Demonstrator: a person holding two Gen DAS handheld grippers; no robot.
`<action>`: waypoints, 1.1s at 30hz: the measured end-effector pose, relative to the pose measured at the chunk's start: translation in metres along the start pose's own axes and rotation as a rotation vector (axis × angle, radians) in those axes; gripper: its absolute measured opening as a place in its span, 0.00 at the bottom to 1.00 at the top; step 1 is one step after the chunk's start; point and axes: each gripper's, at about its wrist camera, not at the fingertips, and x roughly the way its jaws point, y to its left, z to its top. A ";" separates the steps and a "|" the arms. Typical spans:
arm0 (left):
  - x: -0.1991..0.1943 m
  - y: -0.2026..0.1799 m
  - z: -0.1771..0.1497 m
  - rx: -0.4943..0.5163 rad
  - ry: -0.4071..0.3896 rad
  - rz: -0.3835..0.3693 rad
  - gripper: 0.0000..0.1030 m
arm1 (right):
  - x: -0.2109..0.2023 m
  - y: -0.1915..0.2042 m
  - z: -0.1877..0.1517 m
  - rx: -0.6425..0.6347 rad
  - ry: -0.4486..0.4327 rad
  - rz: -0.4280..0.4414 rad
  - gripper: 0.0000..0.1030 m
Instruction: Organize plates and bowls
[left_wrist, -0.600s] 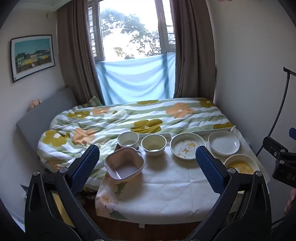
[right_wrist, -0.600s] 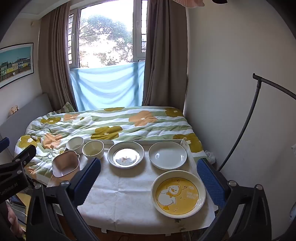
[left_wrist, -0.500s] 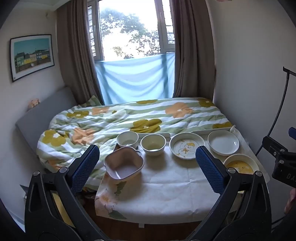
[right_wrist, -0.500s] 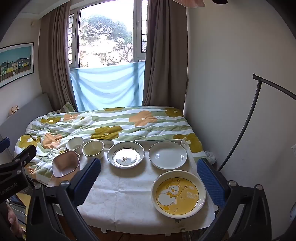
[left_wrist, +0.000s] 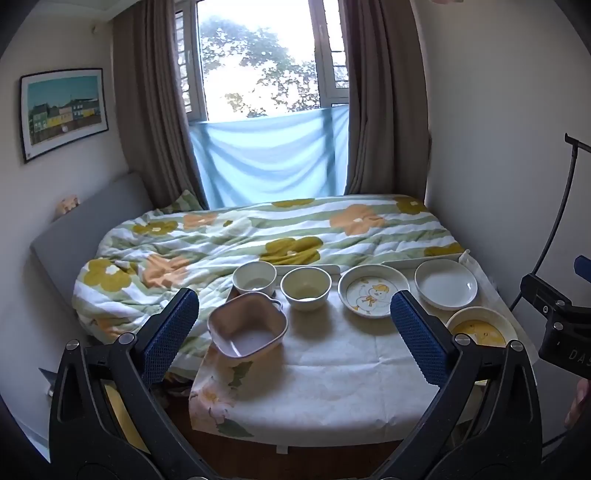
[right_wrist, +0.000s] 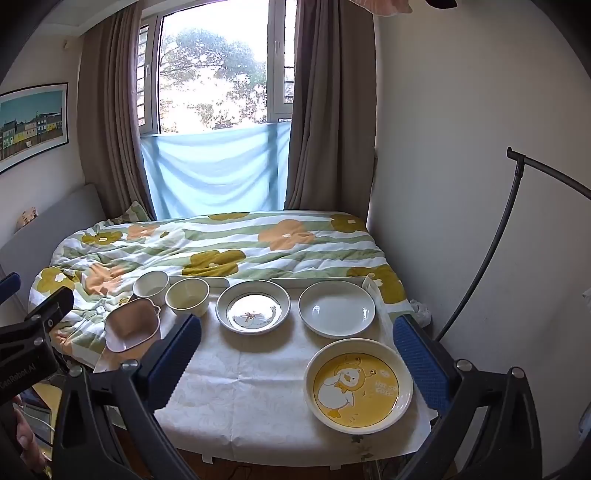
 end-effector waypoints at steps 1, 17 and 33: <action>-0.001 -0.001 0.000 -0.001 0.000 0.002 1.00 | 0.000 0.000 0.000 0.000 0.000 0.000 1.00; -0.003 0.001 0.000 0.001 -0.001 0.003 1.00 | 0.001 -0.001 -0.001 -0.001 0.005 0.001 1.00; -0.010 0.000 0.000 -0.004 -0.011 0.021 1.00 | 0.003 -0.006 -0.003 -0.005 0.015 0.003 1.00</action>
